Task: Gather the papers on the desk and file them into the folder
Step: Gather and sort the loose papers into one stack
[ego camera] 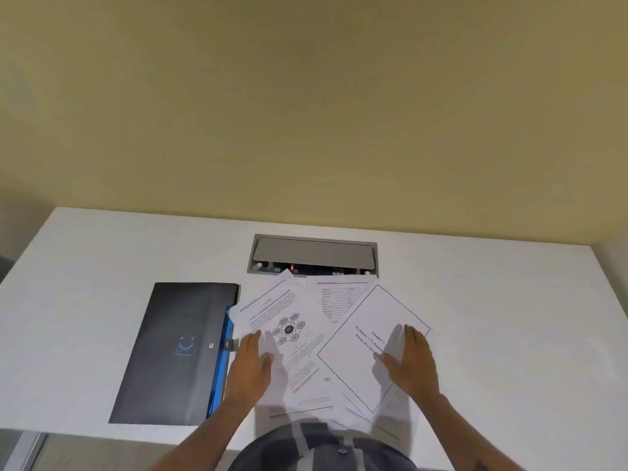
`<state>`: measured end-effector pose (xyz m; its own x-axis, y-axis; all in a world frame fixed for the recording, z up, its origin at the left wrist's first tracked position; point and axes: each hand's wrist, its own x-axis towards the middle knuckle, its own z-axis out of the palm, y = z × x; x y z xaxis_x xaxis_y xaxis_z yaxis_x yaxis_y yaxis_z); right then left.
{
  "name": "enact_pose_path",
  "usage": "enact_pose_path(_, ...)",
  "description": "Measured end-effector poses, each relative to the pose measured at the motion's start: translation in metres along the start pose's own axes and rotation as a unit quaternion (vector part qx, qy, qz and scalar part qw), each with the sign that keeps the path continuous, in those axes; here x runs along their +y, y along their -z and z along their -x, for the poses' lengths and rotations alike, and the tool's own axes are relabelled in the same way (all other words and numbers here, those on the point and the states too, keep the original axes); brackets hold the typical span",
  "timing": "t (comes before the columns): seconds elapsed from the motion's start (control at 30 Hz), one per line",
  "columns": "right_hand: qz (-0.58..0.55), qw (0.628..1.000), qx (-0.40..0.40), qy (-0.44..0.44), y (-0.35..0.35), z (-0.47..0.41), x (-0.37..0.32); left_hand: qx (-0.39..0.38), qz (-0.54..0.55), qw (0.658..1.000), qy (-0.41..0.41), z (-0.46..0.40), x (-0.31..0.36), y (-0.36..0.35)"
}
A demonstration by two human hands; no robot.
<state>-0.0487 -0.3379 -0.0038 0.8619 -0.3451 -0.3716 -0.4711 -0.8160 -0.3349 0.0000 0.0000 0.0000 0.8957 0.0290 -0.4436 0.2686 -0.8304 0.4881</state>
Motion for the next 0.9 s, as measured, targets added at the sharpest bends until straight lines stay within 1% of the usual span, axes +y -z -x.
enact_pose_path(0.07, 0.008, 1.000, 0.000, -0.028, 0.005, -0.007, 0.001, 0.001, 0.003, 1.000, 0.012, -0.013, 0.005, 0.004)
enact_pose_path(0.23, 0.078, 0.995, -0.030, -0.056, 0.008, -0.025, 0.006, -0.050, -0.132, 0.988, 0.056, -0.043, 0.007, 0.007)
enact_pose_path(0.43, 0.090, 0.990, -0.068, -0.090, 0.000, -0.039, 0.013, -0.079, -0.201, 0.974, 0.072, -0.066, -0.004, 0.005)
enact_pose_path(0.7, 0.100, 0.990, -0.068, -0.075, -0.010, -0.045, 0.014, -0.048, -0.200, 0.977, 0.055, -0.078, -0.005, -0.003)
enact_pose_path(0.9, 0.058, 0.996, -0.042, -0.046, -0.016, -0.044, 0.012, -0.032, -0.141, 0.989, 0.043, -0.076, -0.007, -0.010)
